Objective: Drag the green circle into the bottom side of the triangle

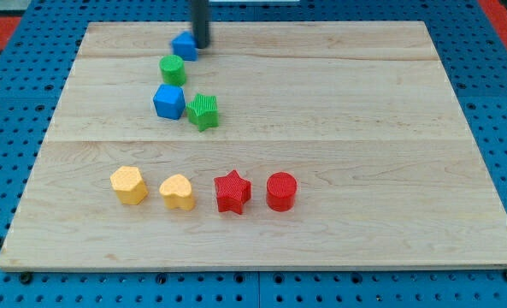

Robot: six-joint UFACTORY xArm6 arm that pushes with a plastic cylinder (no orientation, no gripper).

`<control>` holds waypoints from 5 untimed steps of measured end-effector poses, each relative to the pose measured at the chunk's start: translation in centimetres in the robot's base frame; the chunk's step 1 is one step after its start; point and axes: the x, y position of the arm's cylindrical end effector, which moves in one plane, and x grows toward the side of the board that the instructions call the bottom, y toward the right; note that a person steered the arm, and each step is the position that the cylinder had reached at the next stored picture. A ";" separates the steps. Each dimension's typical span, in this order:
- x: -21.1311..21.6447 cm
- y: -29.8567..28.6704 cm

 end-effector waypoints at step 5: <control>8.9 1.7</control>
